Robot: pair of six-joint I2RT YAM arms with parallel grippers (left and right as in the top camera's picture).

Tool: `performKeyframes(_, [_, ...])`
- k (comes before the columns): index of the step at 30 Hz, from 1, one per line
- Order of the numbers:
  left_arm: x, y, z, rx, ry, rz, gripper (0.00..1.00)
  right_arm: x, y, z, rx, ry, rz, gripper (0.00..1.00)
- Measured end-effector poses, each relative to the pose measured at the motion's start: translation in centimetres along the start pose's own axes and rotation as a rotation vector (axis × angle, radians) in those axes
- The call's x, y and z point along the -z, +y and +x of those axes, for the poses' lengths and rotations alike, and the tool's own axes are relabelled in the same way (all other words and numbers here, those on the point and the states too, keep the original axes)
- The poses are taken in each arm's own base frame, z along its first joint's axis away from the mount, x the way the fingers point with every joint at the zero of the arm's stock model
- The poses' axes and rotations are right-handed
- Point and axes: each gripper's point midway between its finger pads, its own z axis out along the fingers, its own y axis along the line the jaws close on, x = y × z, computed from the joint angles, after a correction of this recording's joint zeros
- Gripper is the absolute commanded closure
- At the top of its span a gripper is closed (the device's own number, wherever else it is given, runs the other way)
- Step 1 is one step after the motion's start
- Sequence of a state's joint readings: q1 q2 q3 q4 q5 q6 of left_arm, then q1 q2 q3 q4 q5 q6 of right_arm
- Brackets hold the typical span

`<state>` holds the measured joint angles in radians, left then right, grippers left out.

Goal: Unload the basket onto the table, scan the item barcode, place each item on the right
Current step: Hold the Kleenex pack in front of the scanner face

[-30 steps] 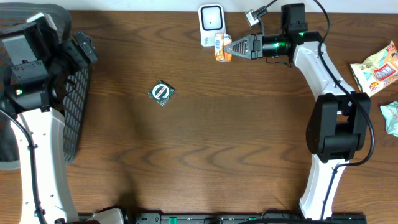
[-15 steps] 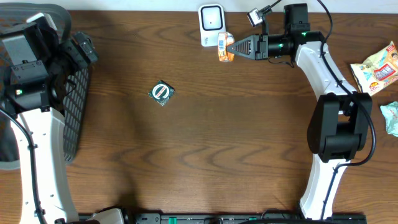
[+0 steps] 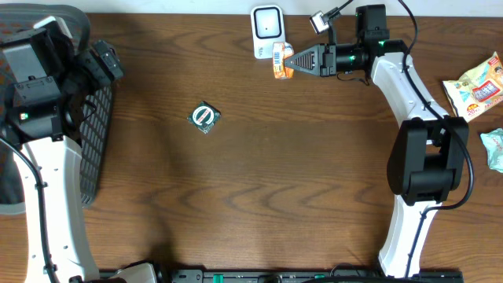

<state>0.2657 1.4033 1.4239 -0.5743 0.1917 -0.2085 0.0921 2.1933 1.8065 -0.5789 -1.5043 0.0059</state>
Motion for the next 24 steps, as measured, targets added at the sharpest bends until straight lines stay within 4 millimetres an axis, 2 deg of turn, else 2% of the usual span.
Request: performKeyframes(24, [0.00,0.00,0.01,0.000,0.000,0.000,0.02,-0.44,-0.12,0.16,-0.001,0.008,0.009,0.99])
